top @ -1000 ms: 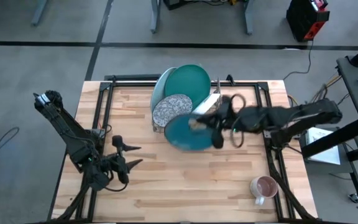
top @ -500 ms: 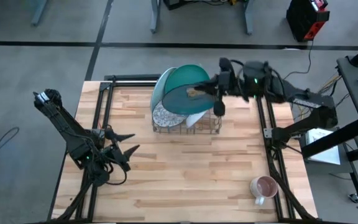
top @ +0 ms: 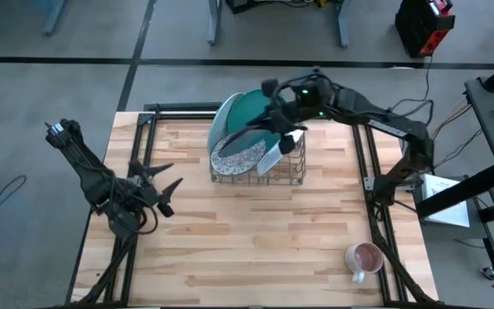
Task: Sort dishes
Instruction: Put the green flower patterned plate into the dish rack
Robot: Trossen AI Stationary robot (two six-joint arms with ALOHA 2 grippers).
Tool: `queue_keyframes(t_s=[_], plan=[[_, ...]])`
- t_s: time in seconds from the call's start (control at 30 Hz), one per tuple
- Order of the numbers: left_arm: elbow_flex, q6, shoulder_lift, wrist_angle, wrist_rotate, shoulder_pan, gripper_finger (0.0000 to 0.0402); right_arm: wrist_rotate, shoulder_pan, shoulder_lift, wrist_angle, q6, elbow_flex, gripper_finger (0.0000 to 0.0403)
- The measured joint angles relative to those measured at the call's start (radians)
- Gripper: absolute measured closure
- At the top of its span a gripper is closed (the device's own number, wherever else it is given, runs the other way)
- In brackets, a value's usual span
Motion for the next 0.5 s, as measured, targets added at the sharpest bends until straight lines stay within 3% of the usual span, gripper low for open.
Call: queue_keyframes(t_s=[0.17,0.5], plan=[[-0.009,-0.014,-0.048,-0.001,-0.024,0.000,0.0172,-0.011,-0.003,0.111,-0.084,-0.135,0.091,0.0395],[-0.013,-0.058,-0.036,0.000,-0.024,0.000,0.0172,-0.027,-0.001,0.283,-0.252,-0.247,0.234,0.0395]])
